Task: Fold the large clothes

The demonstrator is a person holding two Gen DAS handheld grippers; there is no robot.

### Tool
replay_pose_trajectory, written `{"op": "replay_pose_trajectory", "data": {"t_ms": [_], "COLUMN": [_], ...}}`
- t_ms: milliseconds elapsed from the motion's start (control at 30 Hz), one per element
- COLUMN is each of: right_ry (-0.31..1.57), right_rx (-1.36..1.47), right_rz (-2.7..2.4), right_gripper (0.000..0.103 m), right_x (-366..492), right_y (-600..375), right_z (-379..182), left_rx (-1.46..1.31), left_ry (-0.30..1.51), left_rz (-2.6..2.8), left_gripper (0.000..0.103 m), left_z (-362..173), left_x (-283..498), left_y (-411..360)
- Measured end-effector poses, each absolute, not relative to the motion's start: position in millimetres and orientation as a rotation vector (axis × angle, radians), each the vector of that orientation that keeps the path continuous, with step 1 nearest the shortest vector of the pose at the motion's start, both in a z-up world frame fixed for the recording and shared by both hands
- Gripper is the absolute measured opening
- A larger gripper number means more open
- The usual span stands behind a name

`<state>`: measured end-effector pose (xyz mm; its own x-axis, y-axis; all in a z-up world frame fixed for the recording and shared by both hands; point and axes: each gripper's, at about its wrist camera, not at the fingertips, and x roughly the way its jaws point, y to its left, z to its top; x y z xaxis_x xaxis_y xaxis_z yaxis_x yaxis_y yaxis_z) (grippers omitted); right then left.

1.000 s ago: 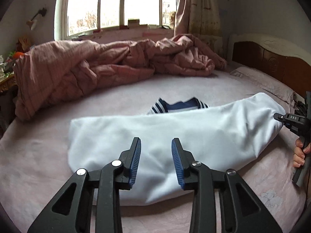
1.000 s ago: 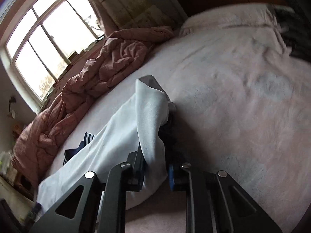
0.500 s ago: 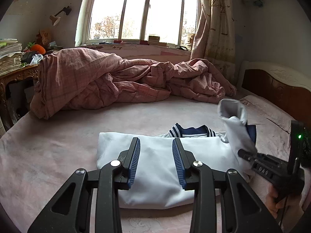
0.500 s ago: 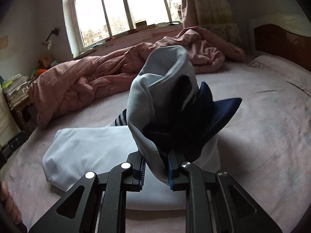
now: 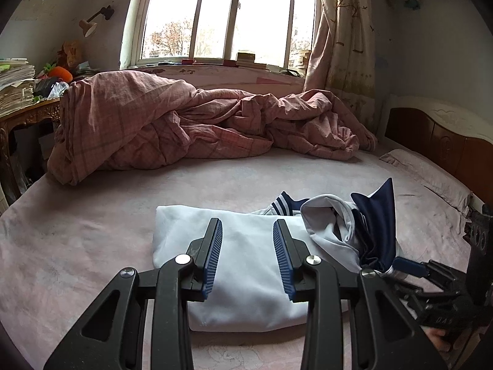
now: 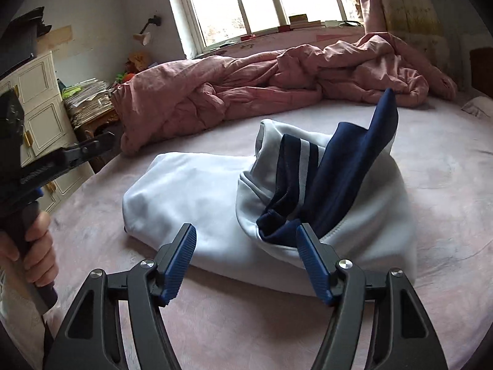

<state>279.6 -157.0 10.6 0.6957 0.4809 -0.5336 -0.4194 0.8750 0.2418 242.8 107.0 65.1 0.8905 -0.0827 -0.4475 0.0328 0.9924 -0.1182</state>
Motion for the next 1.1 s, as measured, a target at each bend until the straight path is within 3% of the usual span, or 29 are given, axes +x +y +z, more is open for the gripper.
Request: {"op": "replay_pose_trajectory", "data": {"t_ms": [233,500,767,1000,1100], "right_ry": [0.601,0.671,0.57,0.632,0.635], "right_rx": [0.331,0.547,0.47,0.577,0.53], "right_rz": [0.164,0.297,0.242,0.15,0.08], "right_gripper": [0.071,0.071,0.07,0.052,0.051], "right_x": [314,388,383,390,391], "right_y": [-242,-287,-290,-338,-343], "right_z": [24,10,8,4,3], "left_rx": [-0.087,-0.02,0.048,0.009,-0.039], "left_ry": [0.492,0.525,0.493,0.62,0.646], "left_rz": [-0.08,-0.119,-0.28,-0.385,-0.328], "left_gripper": [0.036,0.036,0.036,0.036,0.035], "left_z": [55,35,56,63,58], "left_x": [246,256,269,355,389], "left_y": [95,70,9,-72,-87]}}
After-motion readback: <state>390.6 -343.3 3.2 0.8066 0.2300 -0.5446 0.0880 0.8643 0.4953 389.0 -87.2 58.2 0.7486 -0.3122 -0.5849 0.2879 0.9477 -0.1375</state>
